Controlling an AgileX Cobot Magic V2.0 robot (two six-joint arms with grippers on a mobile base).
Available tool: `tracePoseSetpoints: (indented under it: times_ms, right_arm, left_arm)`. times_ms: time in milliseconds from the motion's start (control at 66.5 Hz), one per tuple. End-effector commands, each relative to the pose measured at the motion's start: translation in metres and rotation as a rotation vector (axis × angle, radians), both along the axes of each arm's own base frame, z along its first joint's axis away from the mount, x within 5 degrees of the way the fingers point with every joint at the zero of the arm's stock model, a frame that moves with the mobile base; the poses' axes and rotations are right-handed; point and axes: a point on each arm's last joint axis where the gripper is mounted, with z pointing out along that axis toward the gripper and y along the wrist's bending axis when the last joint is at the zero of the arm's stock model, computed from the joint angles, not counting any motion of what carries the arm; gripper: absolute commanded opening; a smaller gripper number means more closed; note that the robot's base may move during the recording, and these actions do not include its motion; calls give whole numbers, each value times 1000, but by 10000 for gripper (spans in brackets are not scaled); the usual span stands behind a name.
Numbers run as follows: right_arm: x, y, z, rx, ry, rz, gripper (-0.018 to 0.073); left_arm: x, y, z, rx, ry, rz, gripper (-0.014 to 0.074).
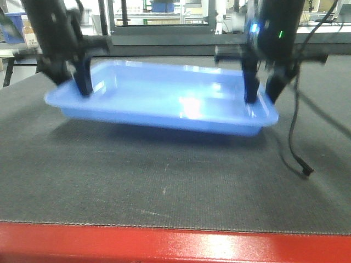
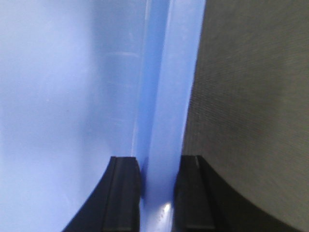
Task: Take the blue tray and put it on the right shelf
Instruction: 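Lift the blue tray up off the table with both grippers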
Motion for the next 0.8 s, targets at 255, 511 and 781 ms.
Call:
tracePoseSetpoints:
  times_ms: [255,511,781]
  right_arm:
    - [-73,-11,127,-42,-314,77,56]
    - [-122,-5,142,-59,-352,149,56]
    - [-158,-22,140,-51,-330,139,56]
  left_arm:
    - [-68,17,118,6,-170,-37,-41]
    - [-103,14,130,18,-179,-57,-41]
    - [-150,12,121,20,-152,-107,-41]
